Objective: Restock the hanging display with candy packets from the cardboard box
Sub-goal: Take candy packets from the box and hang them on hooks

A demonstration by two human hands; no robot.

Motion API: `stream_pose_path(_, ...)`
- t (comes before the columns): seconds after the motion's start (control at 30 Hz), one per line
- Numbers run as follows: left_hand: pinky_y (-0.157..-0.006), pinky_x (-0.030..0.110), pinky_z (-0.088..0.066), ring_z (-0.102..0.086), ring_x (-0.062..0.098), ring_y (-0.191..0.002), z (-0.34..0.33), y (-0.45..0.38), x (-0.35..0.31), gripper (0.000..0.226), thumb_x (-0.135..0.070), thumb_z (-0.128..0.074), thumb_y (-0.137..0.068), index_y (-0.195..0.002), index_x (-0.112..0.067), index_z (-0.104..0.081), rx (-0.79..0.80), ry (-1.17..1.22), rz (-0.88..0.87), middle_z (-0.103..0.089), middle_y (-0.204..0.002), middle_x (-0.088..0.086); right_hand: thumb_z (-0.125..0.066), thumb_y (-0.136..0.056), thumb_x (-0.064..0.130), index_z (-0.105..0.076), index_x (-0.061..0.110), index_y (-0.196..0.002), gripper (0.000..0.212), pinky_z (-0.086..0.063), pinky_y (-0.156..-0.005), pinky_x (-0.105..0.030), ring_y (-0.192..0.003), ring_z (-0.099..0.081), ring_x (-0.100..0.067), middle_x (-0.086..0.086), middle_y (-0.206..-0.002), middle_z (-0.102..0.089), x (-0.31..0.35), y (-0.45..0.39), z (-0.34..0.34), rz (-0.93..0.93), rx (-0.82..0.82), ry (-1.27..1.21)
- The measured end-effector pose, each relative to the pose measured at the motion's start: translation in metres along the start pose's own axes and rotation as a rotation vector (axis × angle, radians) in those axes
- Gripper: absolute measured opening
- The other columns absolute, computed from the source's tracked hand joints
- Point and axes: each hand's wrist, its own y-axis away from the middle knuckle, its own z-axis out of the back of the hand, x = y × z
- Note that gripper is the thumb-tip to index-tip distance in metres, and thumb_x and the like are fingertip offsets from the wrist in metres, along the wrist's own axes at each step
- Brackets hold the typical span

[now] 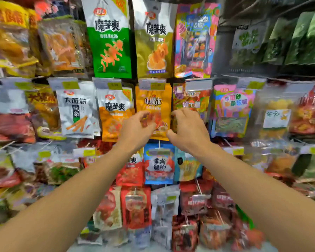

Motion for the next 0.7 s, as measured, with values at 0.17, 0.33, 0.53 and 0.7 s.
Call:
stream_pose_path(0.17, -0.099, 0.03, -0.041, -0.056, 0.023, -0.124, 0.002, 0.119, 0.054, 0.061, -0.042, -0.063, -0.081, -0.135, -0.015, -0.056, 0.225, -0.139, 0.1, -0.06, -0.136, 0.006, -0.061, -0.086, 0.036, -0.052, 0.007, -0.13, 0.054, -0.034, -0.103, -0.038, -0.121, -0.047, -0.033, -0.011, -0.127, -0.053, 0.03, 0.109, -0.04, 0.012, 0.23, -0.025)
stream_pose_path(0.33, -0.102, 0.034, -0.043, -0.055, 0.025, -0.124, 0.01, 0.213, 0.105, 0.068, -0.052, -0.057, -0.081, -0.138, -0.015, -0.054, 0.388, -0.233, 0.214, -0.058, -0.137, 0.007, -0.056, -0.085, 0.038, -0.055, 0.007, -0.124, 0.05, -0.042, -0.097, -0.045, -0.113, -0.05, -0.035, -0.013, -0.121, -0.054, 0.062, 0.204, -0.08, -0.048, 0.421, -0.055)
stream_pose_path(0.53, -0.1, 0.033, -0.042, -0.053, 0.025, -0.126, 0.029, 0.313, 0.18, 0.056, -0.036, -0.061, -0.092, -0.143, -0.019, -0.046, 0.543, -0.281, 0.341, -0.054, -0.143, 0.004, -0.059, -0.087, 0.043, -0.052, 0.011, -0.125, 0.05, -0.04, -0.1, -0.041, -0.119, -0.047, -0.031, -0.009, -0.124, -0.051, 0.125, 0.302, -0.133, -0.056, 0.725, -0.066)
stream_pose_path(0.7, -0.1, 0.031, -0.042, -0.054, 0.023, -0.124, 0.053, 0.368, 0.263, 0.059, -0.042, -0.06, -0.089, -0.144, -0.024, -0.046, 0.619, -0.228, 0.524, -0.056, -0.14, 0.002, -0.055, -0.091, 0.042, -0.044, 0.015, -0.138, 0.056, -0.036, -0.108, -0.036, -0.129, -0.04, -0.026, -0.004, -0.138, -0.045, 0.185, 0.348, -0.186, -0.097, 0.933, -0.091)
